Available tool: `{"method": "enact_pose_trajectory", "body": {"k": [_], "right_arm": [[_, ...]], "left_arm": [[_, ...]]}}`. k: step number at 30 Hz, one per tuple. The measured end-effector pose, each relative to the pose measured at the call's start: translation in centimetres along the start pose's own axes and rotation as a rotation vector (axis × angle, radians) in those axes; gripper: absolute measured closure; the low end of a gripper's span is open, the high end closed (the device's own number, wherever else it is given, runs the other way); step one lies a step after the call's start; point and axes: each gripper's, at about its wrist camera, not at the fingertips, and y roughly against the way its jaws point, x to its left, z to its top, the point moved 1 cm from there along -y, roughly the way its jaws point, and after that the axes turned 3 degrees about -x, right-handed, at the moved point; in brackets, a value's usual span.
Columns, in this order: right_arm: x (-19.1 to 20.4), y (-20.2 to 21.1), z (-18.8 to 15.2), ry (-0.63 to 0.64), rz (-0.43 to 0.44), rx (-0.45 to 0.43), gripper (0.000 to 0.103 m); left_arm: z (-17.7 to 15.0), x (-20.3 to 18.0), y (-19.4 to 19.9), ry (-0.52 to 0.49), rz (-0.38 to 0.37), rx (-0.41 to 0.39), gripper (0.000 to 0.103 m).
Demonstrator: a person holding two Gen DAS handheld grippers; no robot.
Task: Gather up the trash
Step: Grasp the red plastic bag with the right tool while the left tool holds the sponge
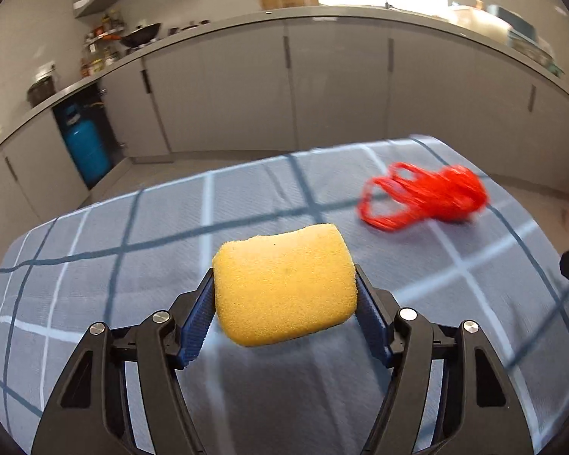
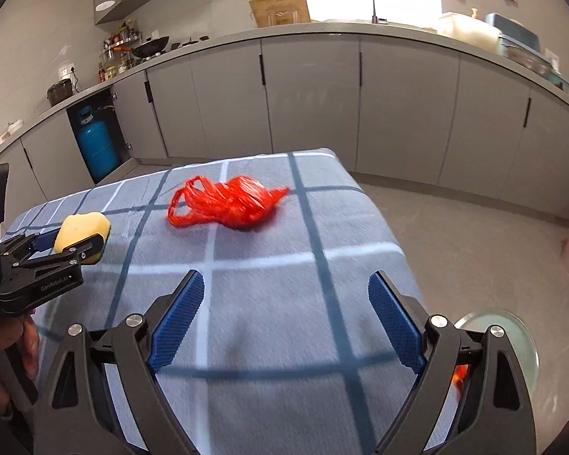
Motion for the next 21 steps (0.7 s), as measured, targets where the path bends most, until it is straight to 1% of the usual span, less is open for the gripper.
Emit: {"method": "enact_pose_trajectory", "body": {"k": [3,5,7,8,11,13,14,15,16,17,21], "right_arm": [[1.1,-2.6,1.7,-0.007,0.005,0.003,0.016],[1.5,-4.0,2.7,-0.009,-0.003,0.002,0.016],[1.9,-5.7,3.5,-0.013,-0.015,0.004,0.017],[2.0,-6.2,3.8,-0.014,-0.018,0.006,0.018],[2.2,-8.3,4.4,-0.016,-0.024,0.022,0.027],[2.3,-9.5,4.5,-0.019,-0.021,0.04,0.029],[2.3,-10.1,4.5,-0.018,-0.016,0.051,0.034],[2.4,-10.7,4.4,-0.018,-0.006,0.067,0.044],[2.4,-11.1,4.3,-0.019,0.004,0.081,0.051],[2.5,-11.5,4.1,-0.021,0.018,0.102,0.065],[3.1,-11.0,3.8,-0.003,0.018,0.084,0.075]], "left_arm": [[0.7,1.7,-1.1,0.047,0.031,-0.009,0.035],[0.8,2.3,-1.9,0.066,0.039,-0.006,0.035],[0.8,2.9,-2.6,0.086,0.032,0.006,0.035],[0.6,3.1,-2.9,0.097,0.029,0.012,0.035],[0.1,3.7,-3.6,0.12,0.004,0.031,0.035],[0.1,4.1,-3.8,0.128,-0.006,0.034,0.035],[0.0,4.2,-3.8,0.132,-0.01,0.034,0.035],[0.0,4.3,-3.9,0.135,-0.01,0.034,0.035],[-0.1,4.5,-4.0,0.141,-0.016,0.037,0.035],[-0.1,4.6,-4.1,0.149,-0.022,0.04,0.035],[-0.2,4.8,-4.1,0.16,-0.032,0.036,0.035]]}}
